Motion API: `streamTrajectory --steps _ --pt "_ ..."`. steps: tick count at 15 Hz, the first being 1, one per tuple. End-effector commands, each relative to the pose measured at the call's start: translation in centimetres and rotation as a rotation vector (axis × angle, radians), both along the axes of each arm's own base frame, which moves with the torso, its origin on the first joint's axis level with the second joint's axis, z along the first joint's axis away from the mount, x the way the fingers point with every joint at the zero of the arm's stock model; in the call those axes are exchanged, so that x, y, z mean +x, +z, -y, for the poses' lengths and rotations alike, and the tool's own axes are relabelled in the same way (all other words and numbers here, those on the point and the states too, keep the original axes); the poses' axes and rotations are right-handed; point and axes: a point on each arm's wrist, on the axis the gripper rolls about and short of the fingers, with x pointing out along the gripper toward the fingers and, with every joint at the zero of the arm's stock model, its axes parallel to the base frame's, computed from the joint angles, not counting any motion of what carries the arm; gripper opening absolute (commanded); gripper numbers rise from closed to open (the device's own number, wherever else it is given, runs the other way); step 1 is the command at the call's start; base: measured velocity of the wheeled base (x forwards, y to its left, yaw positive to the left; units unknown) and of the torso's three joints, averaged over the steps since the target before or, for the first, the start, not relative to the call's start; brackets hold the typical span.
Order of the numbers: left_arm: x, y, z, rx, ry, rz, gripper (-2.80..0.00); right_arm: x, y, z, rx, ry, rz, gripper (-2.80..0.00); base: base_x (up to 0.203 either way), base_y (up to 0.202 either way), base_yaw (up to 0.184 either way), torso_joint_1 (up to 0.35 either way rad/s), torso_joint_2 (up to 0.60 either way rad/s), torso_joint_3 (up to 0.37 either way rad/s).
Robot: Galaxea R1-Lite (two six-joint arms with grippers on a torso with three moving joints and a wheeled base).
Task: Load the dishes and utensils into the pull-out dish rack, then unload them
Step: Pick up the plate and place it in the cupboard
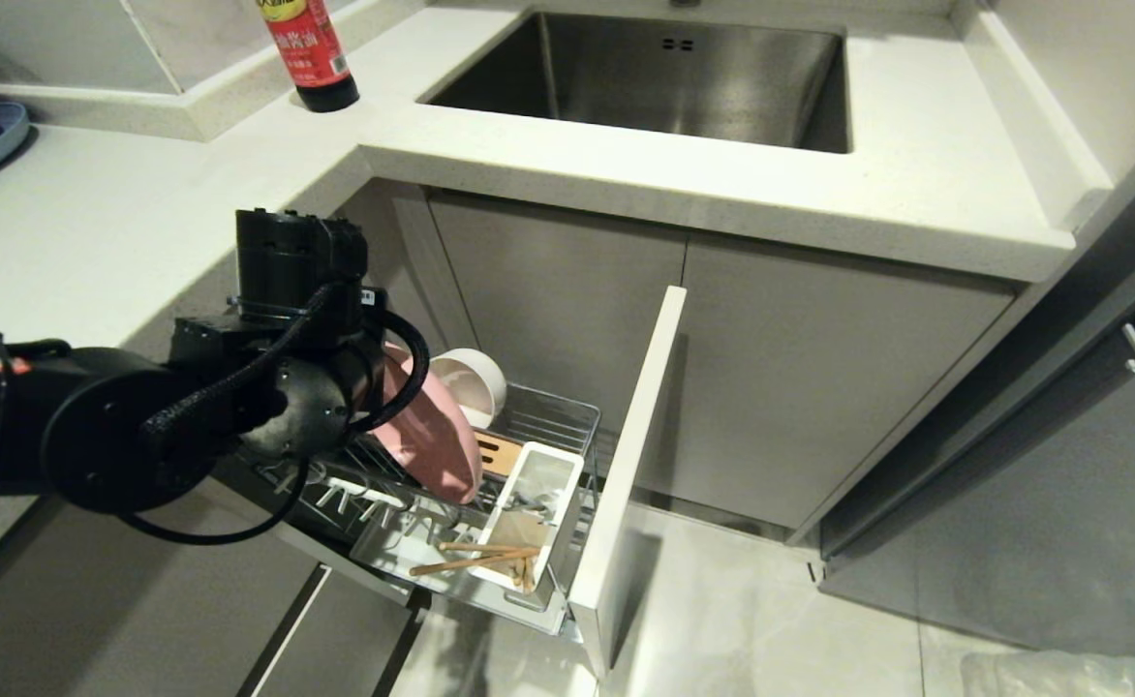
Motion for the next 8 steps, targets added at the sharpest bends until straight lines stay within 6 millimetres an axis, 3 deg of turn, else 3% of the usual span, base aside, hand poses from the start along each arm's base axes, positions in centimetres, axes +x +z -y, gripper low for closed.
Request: streamTrajectory --steps 1,8 --pt "0.6 -0.7 0.1 0.004 0.014 -0.017 -2.8 0.0 0.0 0.0 0.0 0.001 0.001 -2.8 0.0 0.0 0.0 0.0 0.0 0.0" --pt "1.7 -2.1 -0.3 0.024 0.04 -0.057 -2.8 0.0 0.0 0.0 0.0 0.001 0.001 -2.8 0.0 0.0 0.0 0.0 0.0 0.0"
